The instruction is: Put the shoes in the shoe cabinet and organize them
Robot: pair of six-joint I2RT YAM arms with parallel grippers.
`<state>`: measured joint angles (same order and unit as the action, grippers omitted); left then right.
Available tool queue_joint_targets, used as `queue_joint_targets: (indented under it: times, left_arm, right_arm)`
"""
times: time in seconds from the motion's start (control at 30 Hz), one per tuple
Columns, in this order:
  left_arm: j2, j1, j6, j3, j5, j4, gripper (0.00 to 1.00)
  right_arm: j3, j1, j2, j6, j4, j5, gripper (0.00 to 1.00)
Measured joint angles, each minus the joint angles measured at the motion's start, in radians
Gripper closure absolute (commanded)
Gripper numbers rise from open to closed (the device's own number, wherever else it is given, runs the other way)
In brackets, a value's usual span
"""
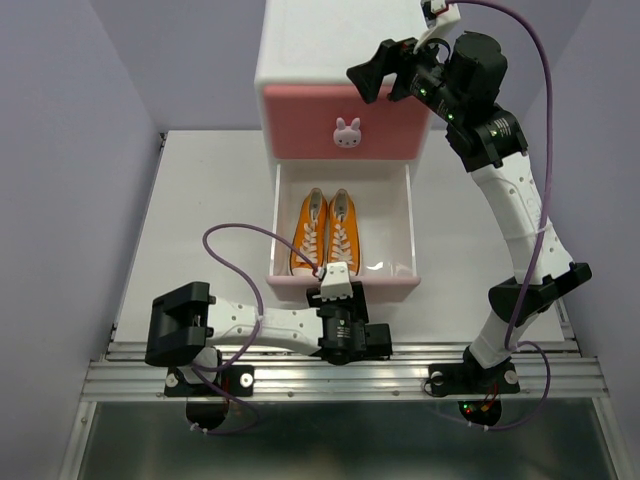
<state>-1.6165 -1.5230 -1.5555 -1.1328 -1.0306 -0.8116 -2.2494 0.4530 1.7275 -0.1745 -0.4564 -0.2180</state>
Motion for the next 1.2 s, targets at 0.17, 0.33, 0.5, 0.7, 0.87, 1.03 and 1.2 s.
queue_joint_targets:
  times: [0.17,0.33,0.5,0.7,0.87,1.03,1.2]
  left_arm:
    - [0.014,0.008,0.088,0.009,0.009,0.075,0.57]
    - [0.017,0.011,0.132,0.001,0.011,0.081,0.68]
    - [0.018,0.02,0.187,-0.063,0.001,0.057,0.78]
    - [0.051,0.06,0.288,-0.115,-0.051,0.091,0.78]
    - [0.089,0.126,0.419,-0.11,-0.031,0.192,0.78]
    - [0.115,0.246,0.614,-0.021,0.0,0.451,0.78]
    - [0.061,0.365,0.798,0.016,0.054,0.71,0.78]
  right_arm:
    - [0.008,0.0,-0.004,-0.005,0.008,0.0,0.0]
    - [0.02,0.0,-0.01,-0.007,0.016,0.0,0.0]
    - [0.021,0.0,-0.011,-0.013,0.016,0.001,0.0]
    - [0.021,0.0,-0.012,-0.015,0.016,0.001,0.0]
    - [0.028,0.0,-0.015,-0.017,0.02,0.001,0.0]
    - [0.034,0.0,-0.018,-0.018,0.025,0.001,0.0]
    - [0.04,0.0,-0.02,-0.028,0.031,0.001,0.0]
